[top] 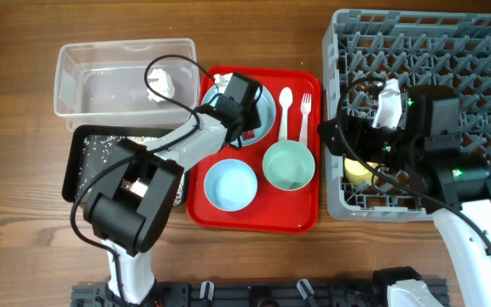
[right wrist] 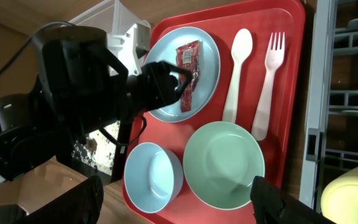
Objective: Sort waste into correct bins and load items into the dishwasher rack
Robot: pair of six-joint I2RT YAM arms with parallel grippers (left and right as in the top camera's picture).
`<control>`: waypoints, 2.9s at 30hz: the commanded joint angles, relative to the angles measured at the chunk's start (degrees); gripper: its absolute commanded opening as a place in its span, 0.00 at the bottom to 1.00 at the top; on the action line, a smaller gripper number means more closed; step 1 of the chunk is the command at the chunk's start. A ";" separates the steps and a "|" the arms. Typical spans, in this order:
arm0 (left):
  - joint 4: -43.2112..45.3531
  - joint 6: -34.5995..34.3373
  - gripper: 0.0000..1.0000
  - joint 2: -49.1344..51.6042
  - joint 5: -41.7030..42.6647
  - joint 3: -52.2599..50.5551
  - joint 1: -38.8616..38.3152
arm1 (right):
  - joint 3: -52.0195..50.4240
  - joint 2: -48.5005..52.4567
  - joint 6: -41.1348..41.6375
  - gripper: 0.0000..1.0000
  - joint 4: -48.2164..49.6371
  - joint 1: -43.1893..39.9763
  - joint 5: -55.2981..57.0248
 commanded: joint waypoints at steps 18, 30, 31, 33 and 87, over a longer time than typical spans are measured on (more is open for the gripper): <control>-10.91 8.94 0.58 -16.59 -13.31 4.81 18.86 | 0.90 -0.57 -0.04 0.77 -0.66 0.17 1.86; -32.06 17.20 1.00 -46.36 -0.96 5.01 13.35 | 0.85 -0.57 0.00 0.96 -1.68 0.17 1.86; -33.70 17.20 1.00 -48.30 -0.98 5.01 12.63 | 0.85 -0.57 0.02 1.00 -1.77 0.17 1.86; -35.91 17.16 1.00 -50.29 -0.98 4.98 12.09 | 0.85 -0.57 0.13 1.00 -1.75 0.17 1.86; 9.16 20.00 1.00 -114.18 2.62 -69.40 26.60 | 0.83 0.09 -5.09 1.00 3.37 13.92 -1.33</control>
